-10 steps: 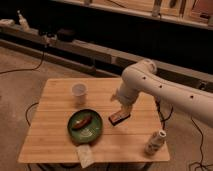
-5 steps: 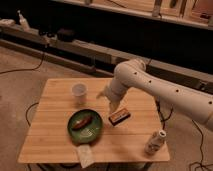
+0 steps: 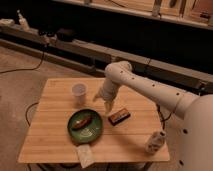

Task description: Place the pepper on the white sponge

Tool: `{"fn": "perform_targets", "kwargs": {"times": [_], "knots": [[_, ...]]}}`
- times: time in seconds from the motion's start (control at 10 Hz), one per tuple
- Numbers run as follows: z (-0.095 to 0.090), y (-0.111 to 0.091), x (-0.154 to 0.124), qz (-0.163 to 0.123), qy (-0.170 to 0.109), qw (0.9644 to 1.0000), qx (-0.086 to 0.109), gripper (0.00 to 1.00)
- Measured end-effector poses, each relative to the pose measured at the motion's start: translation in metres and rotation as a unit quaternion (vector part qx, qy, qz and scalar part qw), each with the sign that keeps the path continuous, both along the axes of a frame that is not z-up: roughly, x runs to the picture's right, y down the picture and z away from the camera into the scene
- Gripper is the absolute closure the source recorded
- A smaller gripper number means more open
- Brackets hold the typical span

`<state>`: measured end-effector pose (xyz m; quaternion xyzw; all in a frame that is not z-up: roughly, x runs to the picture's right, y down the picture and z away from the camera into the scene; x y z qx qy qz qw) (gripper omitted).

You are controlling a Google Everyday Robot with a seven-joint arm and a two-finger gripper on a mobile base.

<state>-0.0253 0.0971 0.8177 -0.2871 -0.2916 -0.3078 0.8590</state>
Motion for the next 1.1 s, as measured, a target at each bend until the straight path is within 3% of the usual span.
{"fn": "perform_targets", "kwargs": {"times": [0.2, 0.7, 1.1], "knots": [[0.006, -0.002, -0.017, -0.022, -0.002, 0.9998, 0.001, 0.35], [0.005, -0.001, -0.016, -0.023, -0.002, 0.9997, 0.000, 0.35], [0.001, 0.005, -0.059, -0.047, -0.018, 0.9986, -0.015, 0.35]]}}
